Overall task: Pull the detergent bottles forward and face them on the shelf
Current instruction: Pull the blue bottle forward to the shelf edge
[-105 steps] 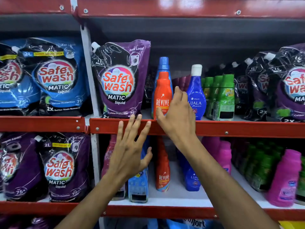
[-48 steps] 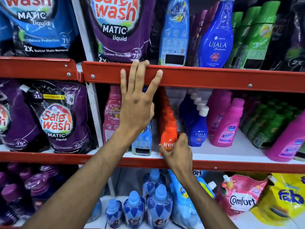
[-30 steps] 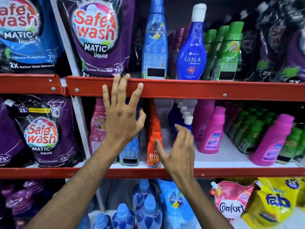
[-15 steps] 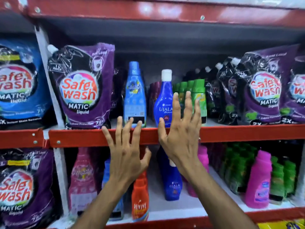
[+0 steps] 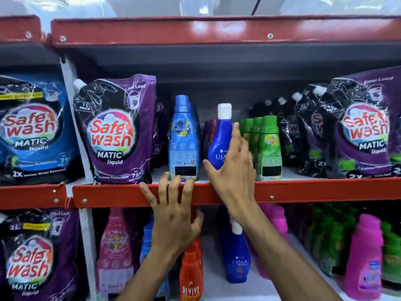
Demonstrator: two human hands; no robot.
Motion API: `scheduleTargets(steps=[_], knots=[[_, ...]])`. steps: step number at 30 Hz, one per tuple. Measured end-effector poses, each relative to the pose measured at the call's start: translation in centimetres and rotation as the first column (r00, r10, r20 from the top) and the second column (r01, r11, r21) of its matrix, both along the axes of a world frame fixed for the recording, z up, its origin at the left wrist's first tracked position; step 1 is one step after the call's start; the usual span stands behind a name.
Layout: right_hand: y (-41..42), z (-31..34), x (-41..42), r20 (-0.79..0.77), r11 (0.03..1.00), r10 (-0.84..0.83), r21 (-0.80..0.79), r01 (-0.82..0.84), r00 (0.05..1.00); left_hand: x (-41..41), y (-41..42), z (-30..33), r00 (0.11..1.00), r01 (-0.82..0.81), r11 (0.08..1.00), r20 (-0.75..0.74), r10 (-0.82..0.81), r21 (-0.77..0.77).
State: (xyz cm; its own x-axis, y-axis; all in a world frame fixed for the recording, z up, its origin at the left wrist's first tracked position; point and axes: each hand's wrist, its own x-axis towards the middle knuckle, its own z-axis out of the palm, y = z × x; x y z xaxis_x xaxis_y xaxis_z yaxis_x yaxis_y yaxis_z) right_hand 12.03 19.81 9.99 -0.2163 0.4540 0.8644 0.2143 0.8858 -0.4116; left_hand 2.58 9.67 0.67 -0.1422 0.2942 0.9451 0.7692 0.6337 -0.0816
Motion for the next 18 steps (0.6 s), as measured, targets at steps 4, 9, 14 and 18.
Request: scheduleTargets(steps=[4, 9, 14, 18], knots=[[-0.4, 0.9, 1.5, -0.226, 0.997, 0.039, 0.067, -0.025, 0.973, -0.1, 0.0, -0.2, 1.0, 0.007, 1.0, -0.007, -0.007, 0.009], [-1.2, 0.4, 5.9, -0.34, 0.987, 0.125, 0.14, -0.081, 0.932, 0.1, 0.0, -0.3, 1.0, 0.016, 1.0, -0.004, -0.016, 0.025], [-1.3, -5.6, 9.2, -0.22, 0.986, 0.16, 0.086, -0.144, 0.962, 0.4, 0.1, -0.3, 1.0, 0.017, 0.999, 0.02, -0.018, 0.031], [-0.3, -11.7, 10.1, -0.162, 0.987, 0.161, 0.003, -0.163, 0.974, 0.3, 0.3, -0.4, 1.0, 0.012, 0.999, 0.016, -0.013, 0.032]])
